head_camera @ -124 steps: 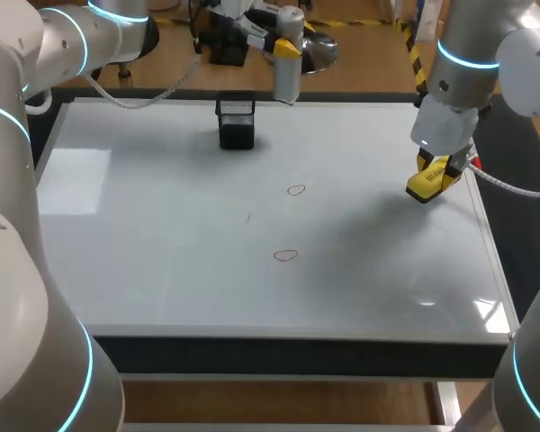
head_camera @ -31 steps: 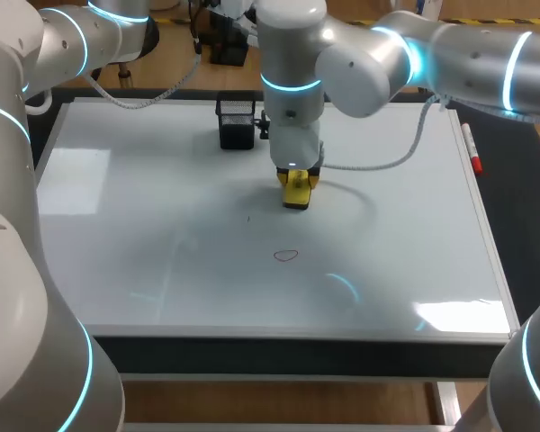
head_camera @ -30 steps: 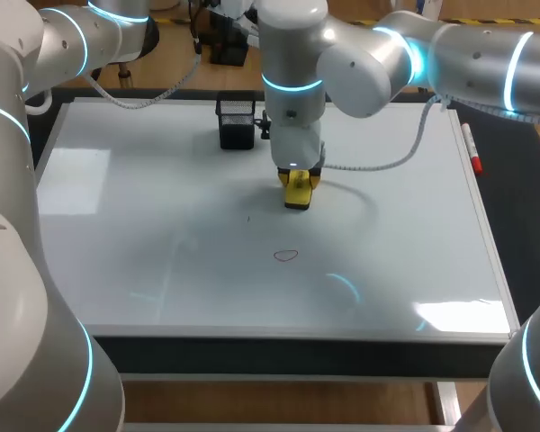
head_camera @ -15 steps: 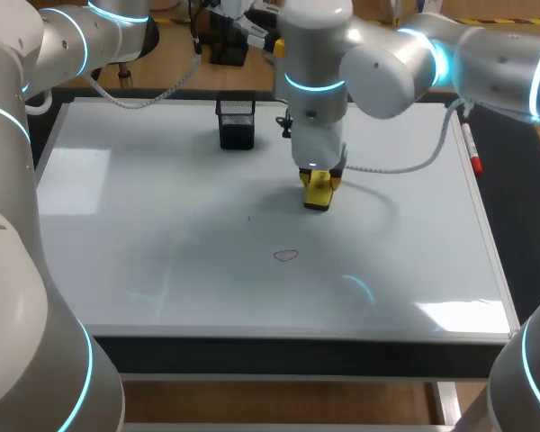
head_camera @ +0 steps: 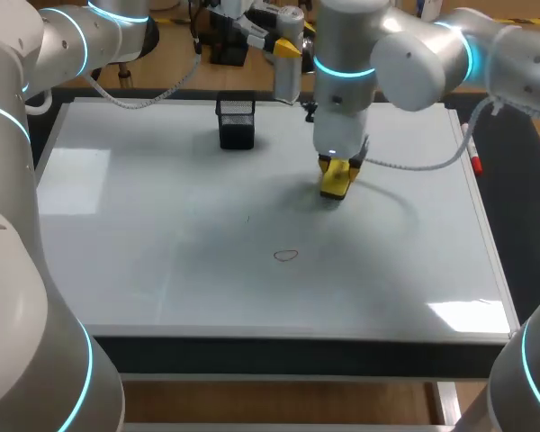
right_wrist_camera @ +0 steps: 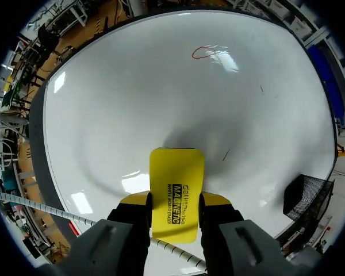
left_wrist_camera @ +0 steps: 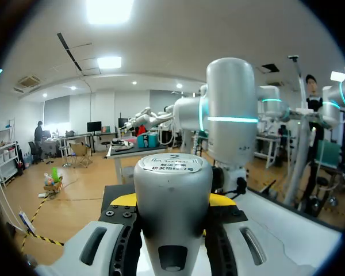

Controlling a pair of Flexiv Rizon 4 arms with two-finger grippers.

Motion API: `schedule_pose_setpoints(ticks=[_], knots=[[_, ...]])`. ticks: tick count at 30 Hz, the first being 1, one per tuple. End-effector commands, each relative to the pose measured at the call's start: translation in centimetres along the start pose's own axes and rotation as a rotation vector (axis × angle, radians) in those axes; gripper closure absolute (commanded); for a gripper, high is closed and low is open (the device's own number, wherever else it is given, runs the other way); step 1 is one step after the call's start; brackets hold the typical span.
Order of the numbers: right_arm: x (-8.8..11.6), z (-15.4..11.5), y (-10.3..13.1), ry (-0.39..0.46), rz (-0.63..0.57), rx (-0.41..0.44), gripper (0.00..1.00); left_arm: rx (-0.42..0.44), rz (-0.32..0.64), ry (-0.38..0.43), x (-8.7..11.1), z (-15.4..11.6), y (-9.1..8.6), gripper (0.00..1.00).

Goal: Pick up the inspection probe, press it on each red-marked spot on the whiteboard one by one, put down the probe, pick up the eraser, and wipe off all the red marks.

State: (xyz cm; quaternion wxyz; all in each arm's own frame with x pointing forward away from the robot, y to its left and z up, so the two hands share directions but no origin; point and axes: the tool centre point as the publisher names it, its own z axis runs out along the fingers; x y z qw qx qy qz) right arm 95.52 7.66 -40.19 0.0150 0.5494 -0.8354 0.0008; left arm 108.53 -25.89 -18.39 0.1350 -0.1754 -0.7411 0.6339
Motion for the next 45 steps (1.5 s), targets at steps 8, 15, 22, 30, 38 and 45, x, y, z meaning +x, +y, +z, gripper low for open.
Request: schedule_pose_setpoints(ticks=[8, 15, 22, 30, 38, 45], knots=[[6.0, -2.1, -2.3, -0.022, 0.127, 0.021, 1.00, 0.006, -0.001, 0.360, -0.7, -0.2, 0.2, 1.00], [9.4, -2.3, -2.9, -0.026, 0.218, 0.025, 1.00, 0.006, -0.001, 0.360, -0.7, -0.2, 0.2, 1.00], [11.5, -2.4, -3.1, -0.027, 0.270, 0.029, 1.00, 0.006, -0.001, 0.360, -0.7, -0.2, 0.2, 1.00], [11.5, -2.2, -3.0, -0.030, 0.285, 0.024, 1.00, 0.006, -0.001, 0.360, -0.7, -0.2, 0.2, 1.00], [11.5, -2.2, -3.0, -0.030, 0.285, 0.024, 1.00, 0.006, -0.001, 0.360, -0.7, -0.2, 0.2, 1.00], [11.5, -2.2, -3.0, -0.030, 0.285, 0.024, 1.00, 0.006, -0.001, 0.360, -0.7, -0.2, 0.2, 1.00]])
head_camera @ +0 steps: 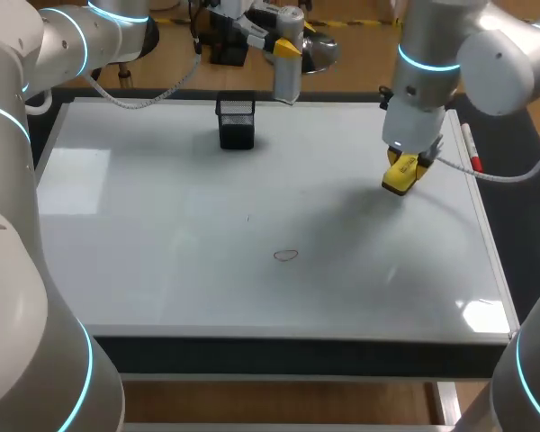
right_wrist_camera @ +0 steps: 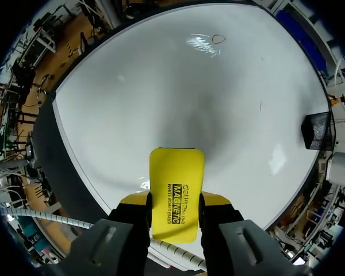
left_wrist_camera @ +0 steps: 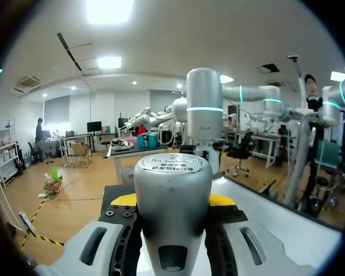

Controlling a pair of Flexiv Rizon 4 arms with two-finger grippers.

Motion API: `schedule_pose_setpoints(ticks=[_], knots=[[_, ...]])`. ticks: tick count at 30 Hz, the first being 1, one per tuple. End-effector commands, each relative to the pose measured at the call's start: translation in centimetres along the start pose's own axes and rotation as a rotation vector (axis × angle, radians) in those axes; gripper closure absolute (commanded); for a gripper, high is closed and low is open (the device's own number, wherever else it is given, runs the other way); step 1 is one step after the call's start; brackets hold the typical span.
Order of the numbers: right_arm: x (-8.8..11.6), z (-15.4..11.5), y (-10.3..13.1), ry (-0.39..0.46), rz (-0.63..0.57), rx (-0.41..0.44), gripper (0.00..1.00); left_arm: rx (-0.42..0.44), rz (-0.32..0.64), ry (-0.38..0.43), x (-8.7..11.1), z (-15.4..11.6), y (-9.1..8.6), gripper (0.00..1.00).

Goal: Pick up the inspection probe, press it on each red-marked spot on the whiteboard one by one, put down the probe, pick up the eraser, and wipe off all the red marks.

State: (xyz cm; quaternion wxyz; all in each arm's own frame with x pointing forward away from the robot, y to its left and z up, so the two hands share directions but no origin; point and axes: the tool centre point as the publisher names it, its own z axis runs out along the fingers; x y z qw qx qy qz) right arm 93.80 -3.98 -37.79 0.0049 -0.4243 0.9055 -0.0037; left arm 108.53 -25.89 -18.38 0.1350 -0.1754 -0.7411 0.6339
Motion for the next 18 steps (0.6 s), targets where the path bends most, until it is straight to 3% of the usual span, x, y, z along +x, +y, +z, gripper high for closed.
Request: schedule_pose_setpoints(ticks=[1, 7, 18], knots=[[0.1, -0.1, -0.1, 0.002, -0.002, 0.002, 1.00, 0.006, -0.001, 0.360, -0.7, -0.2, 0.2, 1.00], [0.1, -0.1, -0.1, 0.002, -0.002, 0.002, 1.00, 0.003, 0.006, 0.367, -0.5, 0.1, 0.0, 1.00], [0.1, -0.1, -0.1, 0.002, -0.002, 0.002, 1.00, -0.016, 0.039, 0.351, 2.7, 2.1, -0.3, 1.00]])
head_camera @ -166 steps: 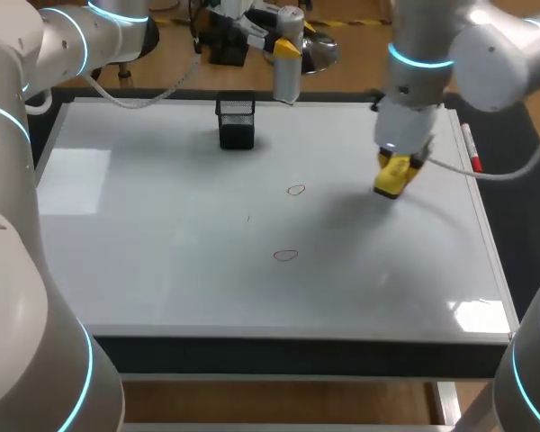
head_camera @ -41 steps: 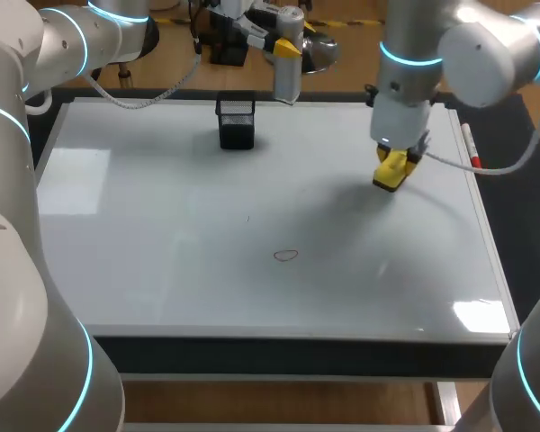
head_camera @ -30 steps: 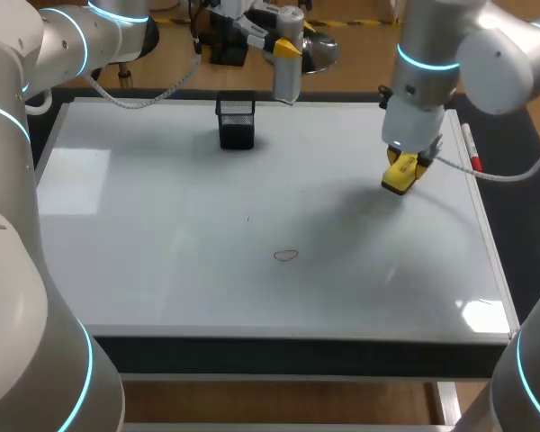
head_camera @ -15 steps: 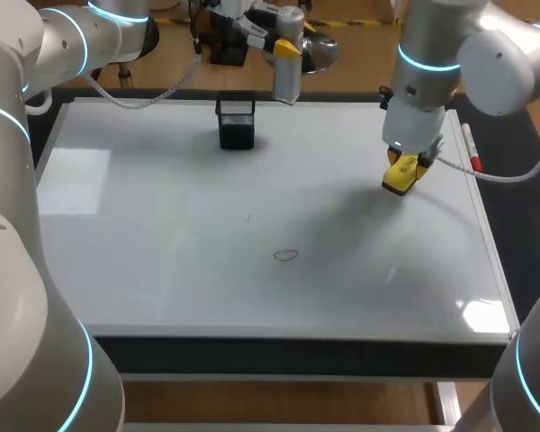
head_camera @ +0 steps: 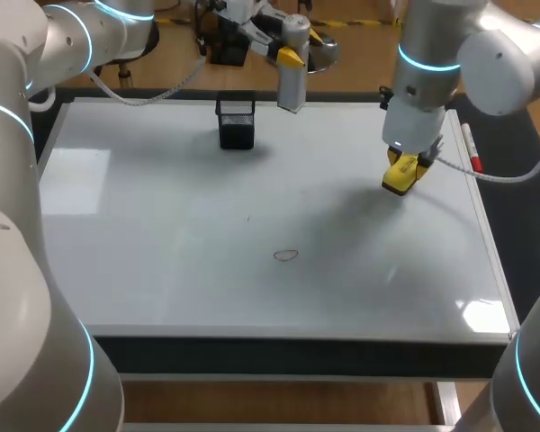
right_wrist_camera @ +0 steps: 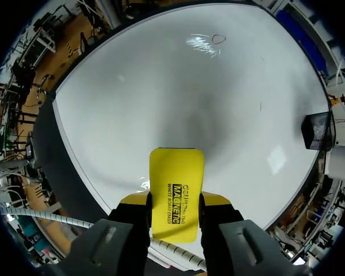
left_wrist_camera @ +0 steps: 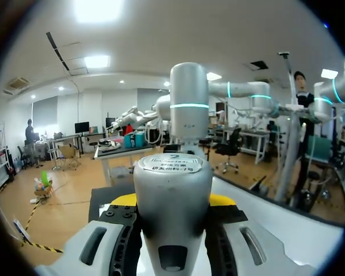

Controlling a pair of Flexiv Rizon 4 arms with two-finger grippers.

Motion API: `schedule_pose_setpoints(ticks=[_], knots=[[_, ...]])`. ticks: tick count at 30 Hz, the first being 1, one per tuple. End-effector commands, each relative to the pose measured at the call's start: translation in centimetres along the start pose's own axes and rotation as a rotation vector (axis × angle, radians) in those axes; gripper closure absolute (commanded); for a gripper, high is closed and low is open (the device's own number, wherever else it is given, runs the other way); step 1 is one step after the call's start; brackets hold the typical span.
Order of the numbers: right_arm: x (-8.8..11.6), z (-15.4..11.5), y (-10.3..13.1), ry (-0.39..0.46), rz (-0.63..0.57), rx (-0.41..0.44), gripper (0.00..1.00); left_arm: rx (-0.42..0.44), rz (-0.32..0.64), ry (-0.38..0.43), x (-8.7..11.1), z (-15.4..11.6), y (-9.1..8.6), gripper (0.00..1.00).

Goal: Pick up the inspection probe, press it on each red-marked spot on the whiteboard one by one, put down the probe, pick up the eraser, and wipe off all the red marks.

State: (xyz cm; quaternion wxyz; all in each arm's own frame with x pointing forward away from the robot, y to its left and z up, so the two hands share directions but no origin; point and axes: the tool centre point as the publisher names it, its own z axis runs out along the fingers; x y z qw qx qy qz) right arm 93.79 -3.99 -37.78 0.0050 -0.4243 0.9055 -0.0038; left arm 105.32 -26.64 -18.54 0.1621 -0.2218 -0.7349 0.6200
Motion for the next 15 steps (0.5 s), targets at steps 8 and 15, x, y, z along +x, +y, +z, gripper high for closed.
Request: schedule_pose_setpoints(ticks=[8, 15], knots=[[0.0, -0.1, -0.1, 0.002, -0.002, 0.001, 1.00, -0.004, 0.028, 0.235, 3.0, 1.2, -1.2, 1.00], [0.0, -0.1, -0.1, 0.002, -0.002, 0.001, 1.00, -0.005, 0.062, 0.233, 5.6, 2.3, -2.2, 1.00]])
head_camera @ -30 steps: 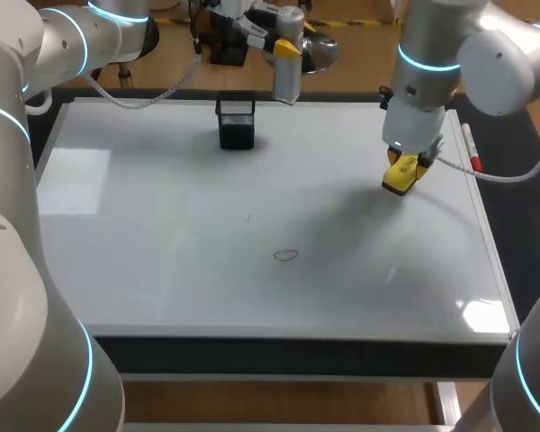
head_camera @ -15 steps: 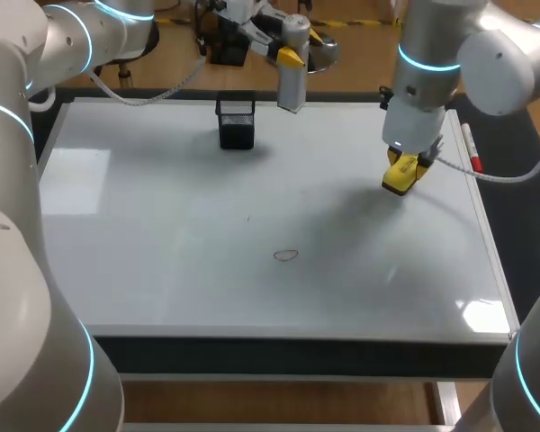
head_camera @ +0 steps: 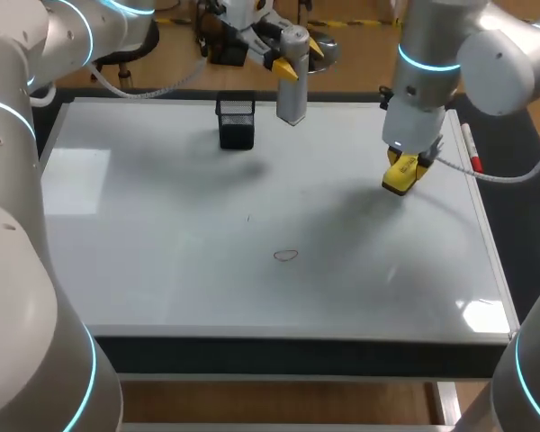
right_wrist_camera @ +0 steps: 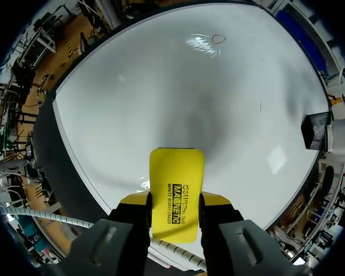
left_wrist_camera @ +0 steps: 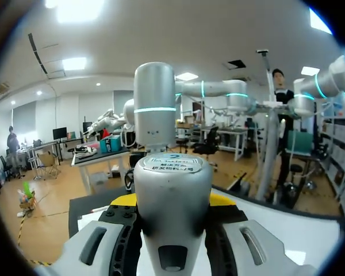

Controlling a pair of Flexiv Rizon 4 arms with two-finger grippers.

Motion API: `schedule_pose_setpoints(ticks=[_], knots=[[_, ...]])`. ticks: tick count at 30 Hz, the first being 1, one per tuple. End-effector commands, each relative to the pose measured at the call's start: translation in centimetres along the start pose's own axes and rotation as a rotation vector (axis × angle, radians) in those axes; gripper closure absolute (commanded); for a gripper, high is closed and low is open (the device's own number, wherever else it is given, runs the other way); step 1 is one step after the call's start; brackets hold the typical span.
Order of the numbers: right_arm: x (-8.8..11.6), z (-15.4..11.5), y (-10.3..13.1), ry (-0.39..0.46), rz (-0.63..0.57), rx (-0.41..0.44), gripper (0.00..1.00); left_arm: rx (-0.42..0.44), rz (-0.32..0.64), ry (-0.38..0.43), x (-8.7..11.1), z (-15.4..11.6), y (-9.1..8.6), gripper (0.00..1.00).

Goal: Pick up the inspection probe, press it on each red-marked spot on the whiteboard one by one, put down the probe, pick up the eraser, and wipe off all the red marks.

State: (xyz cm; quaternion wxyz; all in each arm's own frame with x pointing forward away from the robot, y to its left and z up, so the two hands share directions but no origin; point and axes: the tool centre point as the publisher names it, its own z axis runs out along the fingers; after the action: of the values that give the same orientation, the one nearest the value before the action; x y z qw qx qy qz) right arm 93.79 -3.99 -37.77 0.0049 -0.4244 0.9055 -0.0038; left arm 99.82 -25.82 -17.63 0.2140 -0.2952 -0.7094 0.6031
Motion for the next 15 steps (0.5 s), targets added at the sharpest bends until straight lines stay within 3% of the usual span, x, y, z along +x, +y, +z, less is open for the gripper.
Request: schedule_pose_setpoints(ticks=[1, 15], knots=[[0.0, -0.1, -0.1, 0.002, -0.002, 0.001, 1.00, -0.011, 0.012, 0.050, 0.8, 0.6, -0.9, 1.00], [0.0, -0.1, -0.1, 0.002, -0.002, 0.001, 1.00, -0.017, 0.030, 0.020, 5.5, 3.3, -1.6, 1.00]])
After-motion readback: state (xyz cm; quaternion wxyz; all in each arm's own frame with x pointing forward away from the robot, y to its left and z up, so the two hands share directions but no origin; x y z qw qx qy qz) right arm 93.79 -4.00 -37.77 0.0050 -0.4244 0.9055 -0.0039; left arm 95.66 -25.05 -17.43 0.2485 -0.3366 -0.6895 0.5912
